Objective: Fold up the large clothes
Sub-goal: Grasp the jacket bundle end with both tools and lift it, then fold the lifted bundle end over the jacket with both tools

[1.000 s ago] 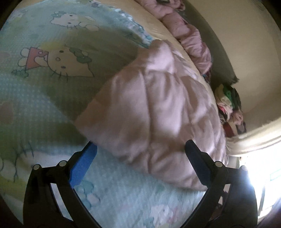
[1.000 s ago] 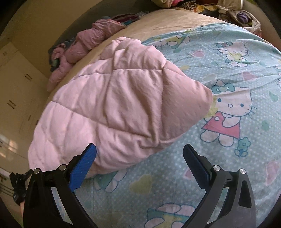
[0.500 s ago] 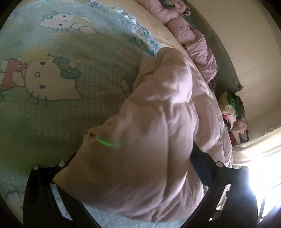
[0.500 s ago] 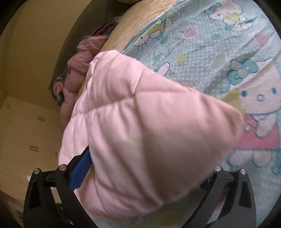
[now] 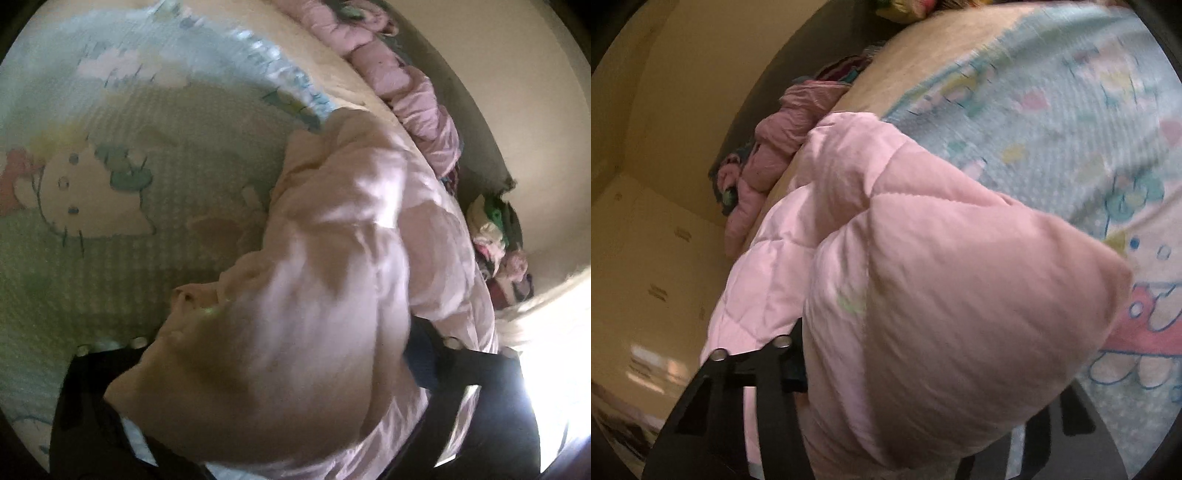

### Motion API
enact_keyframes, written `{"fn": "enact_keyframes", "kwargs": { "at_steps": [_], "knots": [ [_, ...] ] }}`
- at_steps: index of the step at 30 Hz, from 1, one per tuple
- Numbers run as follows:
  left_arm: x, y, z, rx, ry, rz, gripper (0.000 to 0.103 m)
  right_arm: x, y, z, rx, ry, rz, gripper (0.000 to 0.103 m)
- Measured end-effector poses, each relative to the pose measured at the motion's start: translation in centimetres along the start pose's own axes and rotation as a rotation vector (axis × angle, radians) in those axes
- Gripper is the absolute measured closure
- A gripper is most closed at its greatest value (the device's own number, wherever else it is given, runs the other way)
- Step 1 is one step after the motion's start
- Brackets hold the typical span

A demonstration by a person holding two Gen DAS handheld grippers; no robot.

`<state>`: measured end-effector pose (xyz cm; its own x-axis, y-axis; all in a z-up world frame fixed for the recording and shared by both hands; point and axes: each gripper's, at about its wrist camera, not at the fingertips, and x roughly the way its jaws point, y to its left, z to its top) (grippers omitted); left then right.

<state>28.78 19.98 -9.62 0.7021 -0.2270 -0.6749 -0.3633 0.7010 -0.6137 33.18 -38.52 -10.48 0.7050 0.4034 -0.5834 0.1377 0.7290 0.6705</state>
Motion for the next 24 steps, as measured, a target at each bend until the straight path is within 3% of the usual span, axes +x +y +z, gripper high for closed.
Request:
{"fn": "enact_keyframes", "kwargs": {
  "at_steps": [4,7,15,24],
  "knots": [
    [-1.6,-2.6,0.0,0.182,-0.059,0.056,0.053,-1.5,3.3,-0.4,-0.159,-0.048,-0.044,0.066],
    [-3.0,-4.2,0.1,0.277,-0.098,0.081,0.062,-3.0,6.5,-1.3,-0.329,-0.095,-0.073,0.068],
    [-6.3,-6.2,-1.0,0.392,-0.185,0.105,0.065,-6.2,12.0,-5.1,-0.617,-0.184,-0.128,0.07],
    [-8.4,-6.7,-1.5,0.439,-0.21,0.097,0.065,-8.5,13.3,-7.0,-0.683,-0.233,-0.096,0.071]
  ]
}}
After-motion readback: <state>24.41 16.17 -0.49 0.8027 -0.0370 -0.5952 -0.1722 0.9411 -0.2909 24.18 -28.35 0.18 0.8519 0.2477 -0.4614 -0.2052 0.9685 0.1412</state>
